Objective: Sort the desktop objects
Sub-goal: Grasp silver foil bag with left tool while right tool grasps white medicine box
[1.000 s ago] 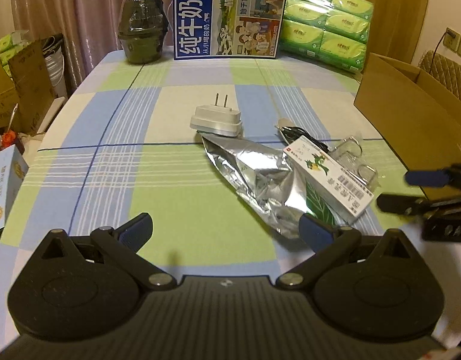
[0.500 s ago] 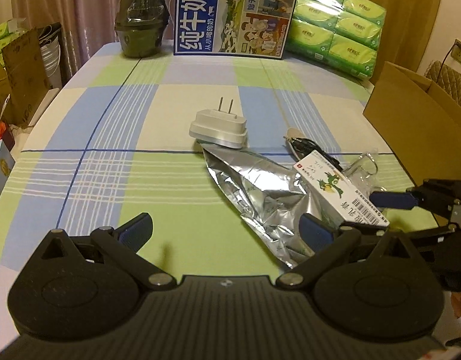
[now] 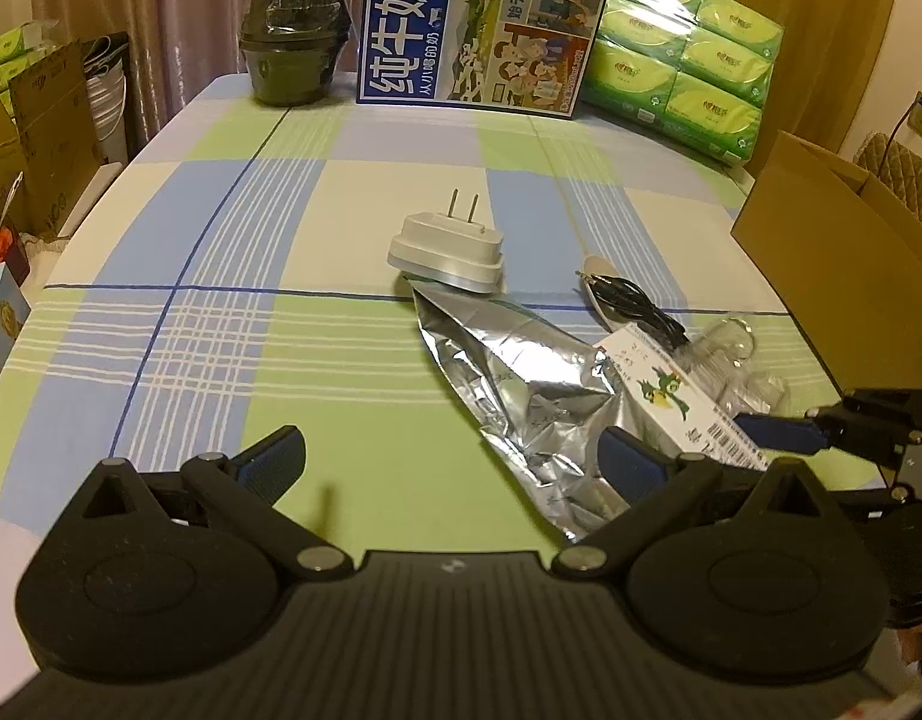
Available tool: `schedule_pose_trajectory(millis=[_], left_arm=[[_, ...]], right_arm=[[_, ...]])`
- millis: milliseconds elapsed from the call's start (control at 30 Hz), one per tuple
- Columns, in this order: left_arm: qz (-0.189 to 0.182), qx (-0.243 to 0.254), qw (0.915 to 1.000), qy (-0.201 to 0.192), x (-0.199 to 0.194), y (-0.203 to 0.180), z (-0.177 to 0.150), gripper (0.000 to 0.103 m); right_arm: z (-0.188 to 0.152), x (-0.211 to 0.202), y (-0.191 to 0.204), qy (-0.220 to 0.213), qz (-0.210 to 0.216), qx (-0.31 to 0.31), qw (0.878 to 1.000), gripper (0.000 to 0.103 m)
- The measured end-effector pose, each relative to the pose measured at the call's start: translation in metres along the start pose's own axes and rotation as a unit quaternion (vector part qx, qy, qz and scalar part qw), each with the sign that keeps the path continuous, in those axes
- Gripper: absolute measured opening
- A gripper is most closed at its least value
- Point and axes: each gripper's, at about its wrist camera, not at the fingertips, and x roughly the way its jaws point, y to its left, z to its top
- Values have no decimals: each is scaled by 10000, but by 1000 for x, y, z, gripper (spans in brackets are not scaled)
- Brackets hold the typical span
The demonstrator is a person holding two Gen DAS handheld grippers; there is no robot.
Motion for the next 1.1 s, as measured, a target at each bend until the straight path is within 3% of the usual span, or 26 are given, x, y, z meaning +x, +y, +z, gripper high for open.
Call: schedule_pose_trajectory(millis=[367,500,700,767,833,933,1100], left_arm=[[-156,-84,9998,111,10,-7,3,102],[-222,-155,9994,216,21,-7,6,102],[-253,-175,9982,520,39,-7,6,100],[-201,-125,9978,616,45,-6,5,91],[-197,-49,9980,595,45,-6,5,89],[-267,1,9979,583,42,-5,4,75],[-326,374,9967,644,31,-8,4,64]], right_arm=[[4,8,-4,118,344,377,9986,35],[3,5,-2,160,778,456,9958,35],[2,5,-4,127,413,302,9986,35],[1,6,-5,115,405,294,9987,35],[0,6,-2,106,369,208,9990,35],[-1,10,3,132,344,77,9993,37],[-2,16,5,188,320,55,9993,37]])
